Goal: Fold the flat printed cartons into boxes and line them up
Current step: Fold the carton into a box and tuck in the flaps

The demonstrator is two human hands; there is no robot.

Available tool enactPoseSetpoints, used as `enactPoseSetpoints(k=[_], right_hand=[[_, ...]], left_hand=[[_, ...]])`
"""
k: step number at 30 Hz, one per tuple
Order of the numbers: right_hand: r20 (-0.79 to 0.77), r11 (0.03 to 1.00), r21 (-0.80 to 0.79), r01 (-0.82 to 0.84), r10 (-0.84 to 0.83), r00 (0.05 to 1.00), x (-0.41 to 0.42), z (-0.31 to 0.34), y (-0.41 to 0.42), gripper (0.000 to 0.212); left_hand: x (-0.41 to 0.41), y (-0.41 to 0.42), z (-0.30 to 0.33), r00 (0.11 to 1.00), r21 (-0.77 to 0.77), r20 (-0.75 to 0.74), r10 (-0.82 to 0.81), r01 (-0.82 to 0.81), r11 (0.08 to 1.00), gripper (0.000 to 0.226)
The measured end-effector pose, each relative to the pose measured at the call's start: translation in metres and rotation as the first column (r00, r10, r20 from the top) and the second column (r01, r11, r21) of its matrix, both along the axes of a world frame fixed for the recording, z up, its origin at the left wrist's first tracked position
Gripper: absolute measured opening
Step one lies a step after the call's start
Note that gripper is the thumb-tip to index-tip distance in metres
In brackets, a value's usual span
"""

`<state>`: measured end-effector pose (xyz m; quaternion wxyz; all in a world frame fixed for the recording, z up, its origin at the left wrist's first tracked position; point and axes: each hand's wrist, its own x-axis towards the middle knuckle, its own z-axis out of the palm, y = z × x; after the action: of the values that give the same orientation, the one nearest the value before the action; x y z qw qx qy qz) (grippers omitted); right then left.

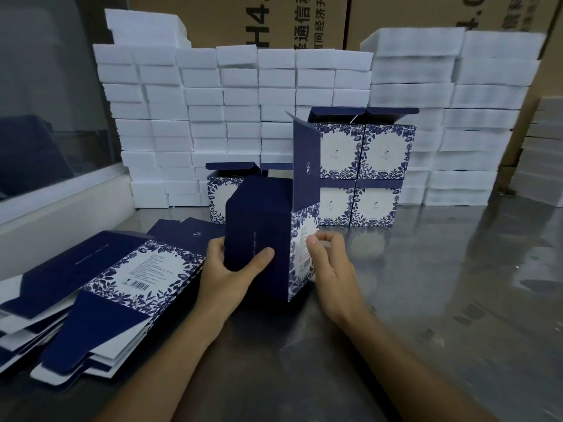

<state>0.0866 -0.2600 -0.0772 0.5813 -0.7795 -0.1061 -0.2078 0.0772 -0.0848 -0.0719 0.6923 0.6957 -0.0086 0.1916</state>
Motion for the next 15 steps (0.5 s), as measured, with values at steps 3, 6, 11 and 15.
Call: enactPoseSetpoints(k=[3, 6, 11, 15], right_hand=[[-0.038, 0.988, 0.109, -0.106, 0.111, 0.993, 0.000, 0.001, 0.002, 0.053], [-0.099, 0.960, 0.237, -0.148, 0.175, 0.980, 0.003, 0.003, 0.003, 0.064], [-0.137, 0.907, 0.409, -0.104, 0.174, 0.975, 0.007, 0.007, -0.003, 0.051], [-0.144, 0.917, 0.398, 0.009, 0.053, 0.988, 0.006, 0.008, -0.004, 0.068]], left_hand=[[-0.003, 0.000, 0.002, 0.997, 0.043, 0.034, -0.074, 0.072, 0.996, 0.068], [-0.007, -0.002, 0.005, 0.984, 0.121, 0.064, -0.169, 0.160, 0.980, 0.059], [-0.006, 0.002, 0.006, 0.965, 0.181, 0.054, -0.258, 0.245, 0.953, 0.064], [-0.007, -0.010, 0.003, 0.981, 0.213, 0.115, -0.156, 0.129, 0.969, 0.094]])
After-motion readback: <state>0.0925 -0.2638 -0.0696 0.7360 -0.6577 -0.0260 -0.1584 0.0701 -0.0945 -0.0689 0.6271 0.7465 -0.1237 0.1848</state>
